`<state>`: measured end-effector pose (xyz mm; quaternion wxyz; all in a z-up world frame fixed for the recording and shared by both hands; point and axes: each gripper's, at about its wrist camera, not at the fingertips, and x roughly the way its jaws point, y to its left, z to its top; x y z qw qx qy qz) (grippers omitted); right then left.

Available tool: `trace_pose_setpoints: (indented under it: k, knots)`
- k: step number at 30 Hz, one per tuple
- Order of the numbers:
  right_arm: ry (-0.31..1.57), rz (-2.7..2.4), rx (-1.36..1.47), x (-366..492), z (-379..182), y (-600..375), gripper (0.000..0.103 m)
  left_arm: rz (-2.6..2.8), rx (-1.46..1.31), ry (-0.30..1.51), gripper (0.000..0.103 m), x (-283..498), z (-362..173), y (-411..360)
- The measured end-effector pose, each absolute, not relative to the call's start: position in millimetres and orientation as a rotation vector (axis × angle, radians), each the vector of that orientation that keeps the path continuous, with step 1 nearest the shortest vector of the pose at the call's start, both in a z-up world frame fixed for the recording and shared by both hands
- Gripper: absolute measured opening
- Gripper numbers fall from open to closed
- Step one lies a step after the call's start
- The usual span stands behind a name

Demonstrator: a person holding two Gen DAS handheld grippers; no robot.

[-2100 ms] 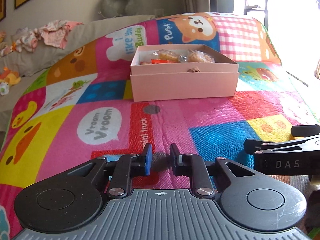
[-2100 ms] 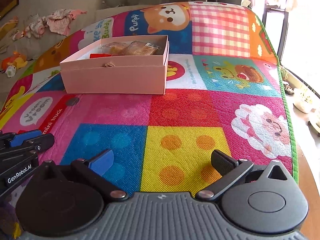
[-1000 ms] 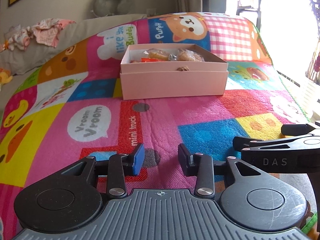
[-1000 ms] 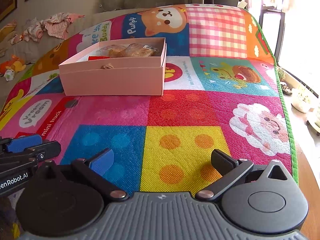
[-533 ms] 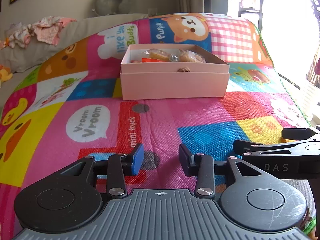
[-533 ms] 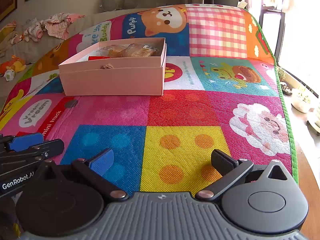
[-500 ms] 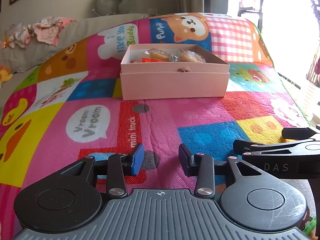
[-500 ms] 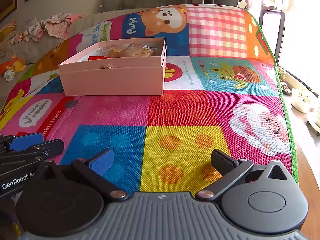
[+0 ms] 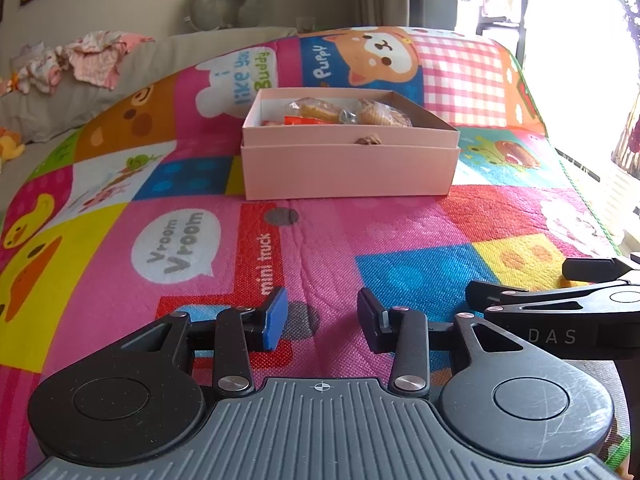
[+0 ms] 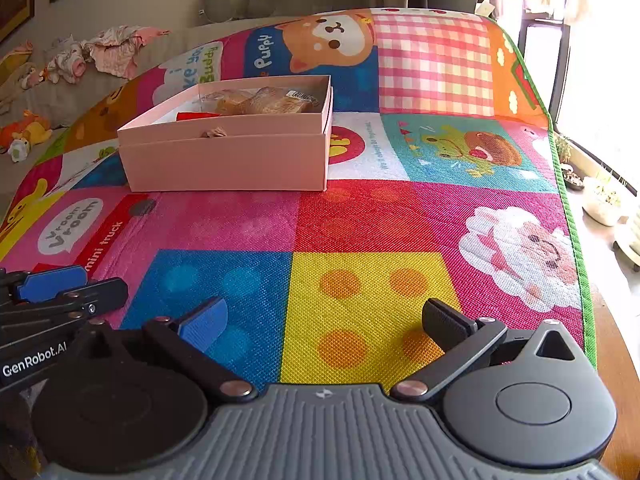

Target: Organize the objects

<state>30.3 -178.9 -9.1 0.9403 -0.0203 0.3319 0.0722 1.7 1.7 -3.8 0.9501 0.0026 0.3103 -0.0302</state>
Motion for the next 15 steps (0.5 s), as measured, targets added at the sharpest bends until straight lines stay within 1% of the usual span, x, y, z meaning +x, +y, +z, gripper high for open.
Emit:
trace_pose_setpoints:
  k: [15]
  knots:
    - [0.678,0.147,-0.042,30.3,-9.1,-178.8,0.103,-0.056,0.019,0.631,0.043,1.7,-4.2,0.9]
